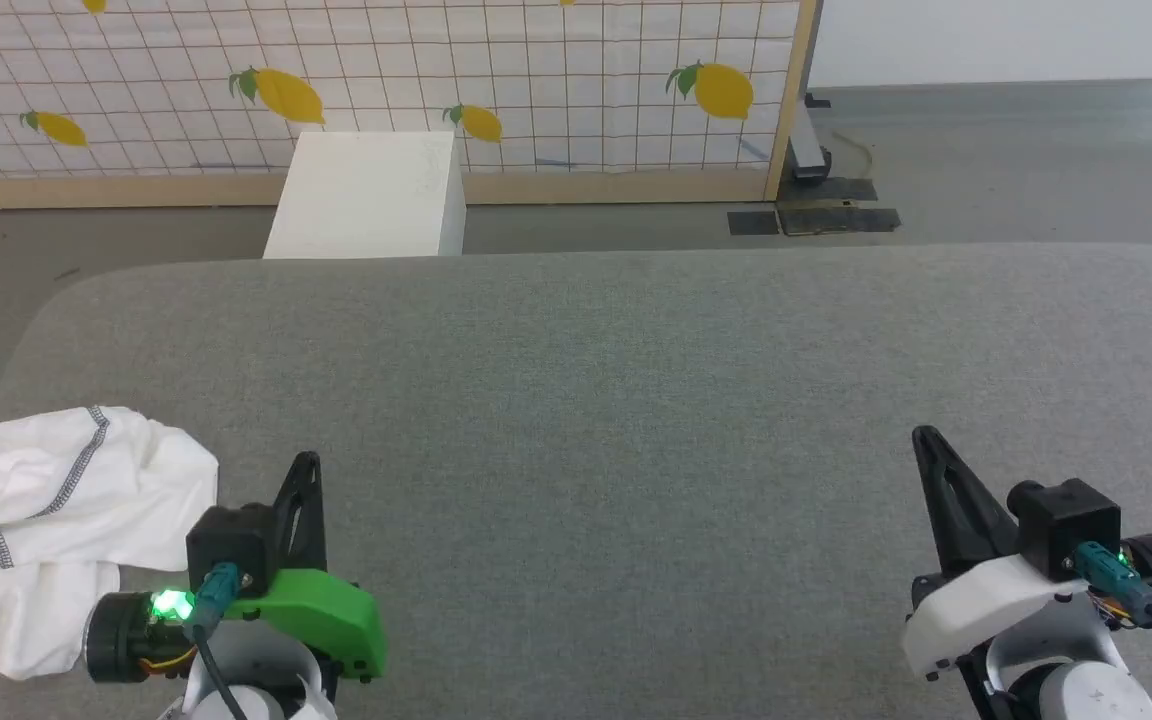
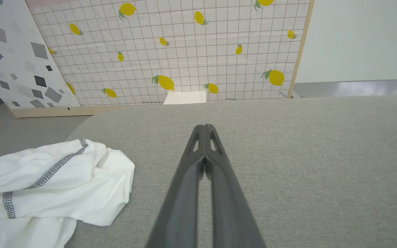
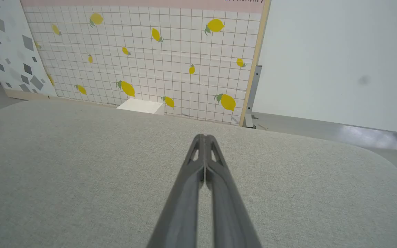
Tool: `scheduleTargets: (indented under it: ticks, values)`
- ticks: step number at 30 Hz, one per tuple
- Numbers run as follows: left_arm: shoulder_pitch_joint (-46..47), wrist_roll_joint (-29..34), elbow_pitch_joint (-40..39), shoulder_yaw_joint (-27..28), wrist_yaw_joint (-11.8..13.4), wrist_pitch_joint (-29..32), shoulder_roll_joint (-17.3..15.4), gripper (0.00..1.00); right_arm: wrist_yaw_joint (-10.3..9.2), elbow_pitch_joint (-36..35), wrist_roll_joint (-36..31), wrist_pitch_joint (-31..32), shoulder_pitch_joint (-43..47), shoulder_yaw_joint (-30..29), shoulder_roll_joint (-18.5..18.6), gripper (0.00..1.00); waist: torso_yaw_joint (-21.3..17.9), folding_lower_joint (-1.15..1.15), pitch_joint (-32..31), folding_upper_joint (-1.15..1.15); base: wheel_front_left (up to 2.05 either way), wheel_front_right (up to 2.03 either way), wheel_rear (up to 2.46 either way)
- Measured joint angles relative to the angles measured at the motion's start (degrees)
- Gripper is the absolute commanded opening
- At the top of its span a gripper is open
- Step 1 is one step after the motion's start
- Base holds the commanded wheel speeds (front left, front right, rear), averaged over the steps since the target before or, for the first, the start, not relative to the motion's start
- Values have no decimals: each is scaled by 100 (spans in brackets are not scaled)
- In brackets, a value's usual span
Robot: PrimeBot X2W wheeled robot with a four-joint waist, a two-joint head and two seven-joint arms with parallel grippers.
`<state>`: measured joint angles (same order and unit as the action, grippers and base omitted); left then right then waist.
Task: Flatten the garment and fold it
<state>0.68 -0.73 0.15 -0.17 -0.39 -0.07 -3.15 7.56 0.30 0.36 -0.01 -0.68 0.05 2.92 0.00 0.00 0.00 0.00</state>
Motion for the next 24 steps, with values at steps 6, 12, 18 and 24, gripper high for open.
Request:
scheduleTargets:
  ticks: [6,12,18,24]
  values:
    - [0,0,0,1,0,0,0,0,0,0,0,0,0,0,0,0,0,0,0,0,0,0,0]
    - [0,0,0,1,0,0,0,0,0,0,0,0,0,0,0,0,0,0,0,0,0,0,0]
    - [0,0,0,1,0,-1,0,0,0,0,0,0,0,0,0,0,0,0,0,0,0,0,0]
    - [1,-12,1,-5,0,-1,-1,100,0,3,2,0,-1,0,0,100,0,0,0,0,0,0,0]
